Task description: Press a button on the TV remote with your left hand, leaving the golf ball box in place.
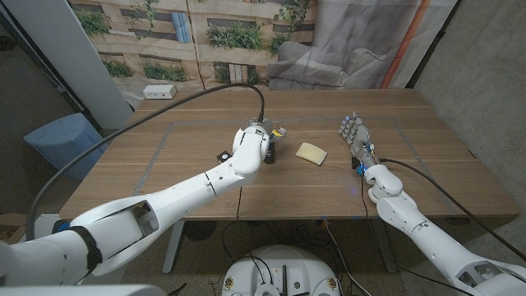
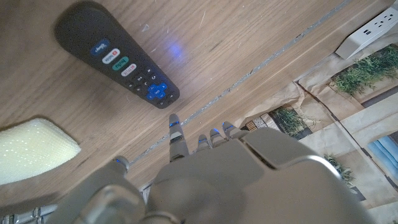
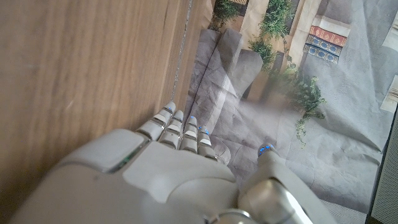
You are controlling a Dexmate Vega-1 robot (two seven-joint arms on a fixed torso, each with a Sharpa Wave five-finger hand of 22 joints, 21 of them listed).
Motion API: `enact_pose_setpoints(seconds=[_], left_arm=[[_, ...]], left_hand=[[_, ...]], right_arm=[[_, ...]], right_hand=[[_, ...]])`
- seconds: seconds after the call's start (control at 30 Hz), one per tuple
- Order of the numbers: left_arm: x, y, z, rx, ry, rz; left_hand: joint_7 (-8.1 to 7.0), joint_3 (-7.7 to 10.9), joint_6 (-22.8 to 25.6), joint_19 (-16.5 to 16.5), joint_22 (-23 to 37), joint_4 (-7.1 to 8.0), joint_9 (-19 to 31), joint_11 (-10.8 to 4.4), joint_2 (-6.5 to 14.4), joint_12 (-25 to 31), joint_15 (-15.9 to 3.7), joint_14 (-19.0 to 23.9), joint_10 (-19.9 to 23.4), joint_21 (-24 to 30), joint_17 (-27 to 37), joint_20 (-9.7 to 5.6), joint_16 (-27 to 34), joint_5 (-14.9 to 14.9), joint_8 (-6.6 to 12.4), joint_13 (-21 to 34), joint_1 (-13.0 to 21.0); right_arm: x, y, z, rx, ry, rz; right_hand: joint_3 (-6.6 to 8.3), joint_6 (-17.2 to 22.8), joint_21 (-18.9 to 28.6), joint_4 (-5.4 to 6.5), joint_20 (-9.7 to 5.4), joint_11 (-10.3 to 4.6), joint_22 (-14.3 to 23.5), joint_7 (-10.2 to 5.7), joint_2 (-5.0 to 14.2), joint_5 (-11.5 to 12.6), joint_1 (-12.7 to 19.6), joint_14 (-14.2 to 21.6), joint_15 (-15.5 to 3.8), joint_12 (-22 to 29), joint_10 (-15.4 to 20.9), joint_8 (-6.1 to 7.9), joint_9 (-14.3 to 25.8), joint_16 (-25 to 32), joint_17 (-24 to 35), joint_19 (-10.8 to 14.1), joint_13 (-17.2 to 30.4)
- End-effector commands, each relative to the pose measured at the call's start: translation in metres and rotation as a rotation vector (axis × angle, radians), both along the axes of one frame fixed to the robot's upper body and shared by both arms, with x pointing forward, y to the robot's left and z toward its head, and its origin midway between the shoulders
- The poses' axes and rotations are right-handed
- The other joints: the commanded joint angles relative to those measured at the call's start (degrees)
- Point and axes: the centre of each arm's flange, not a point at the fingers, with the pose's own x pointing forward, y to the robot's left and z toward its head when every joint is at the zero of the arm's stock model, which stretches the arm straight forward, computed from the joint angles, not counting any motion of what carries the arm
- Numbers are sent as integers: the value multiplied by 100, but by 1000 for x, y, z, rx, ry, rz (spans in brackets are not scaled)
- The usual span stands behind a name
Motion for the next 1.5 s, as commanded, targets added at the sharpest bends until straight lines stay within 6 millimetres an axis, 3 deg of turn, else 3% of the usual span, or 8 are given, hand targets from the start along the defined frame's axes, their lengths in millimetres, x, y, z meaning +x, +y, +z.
enact_pose_setpoints(seconds=[0.03, 1.5], left_arm=[[6, -4, -7, -9, 31, 21], [9, 4, -17, -42, 68, 33]], left_hand=[[15, -16, 47, -1433, 6, -1, 7, -29, 757, 38, 42, -1551, -1062, 56, 9, -5, 41, 40, -15, 14, -46], [43, -129, -17, -1447, 4, -5, 9, -7, 793, 40, 74, -1535, -1045, 75, 5, -7, 60, 59, -102, 15, -36]], right_arm=[[1, -3, -2, 6, 6, -4], [1, 0, -2, 10, 4, 0]], right_hand=[[41, 50, 25, 22, 38, 2, 17, 13, -15, 4, -57, 4, 64, 9, -27, 34, 13, 23, 13, 23, 9], [67, 58, 26, 14, 46, 2, 17, 16, 2, 0, -112, -7, 72, 8, -50, 35, 14, 42, -29, 24, 9]])
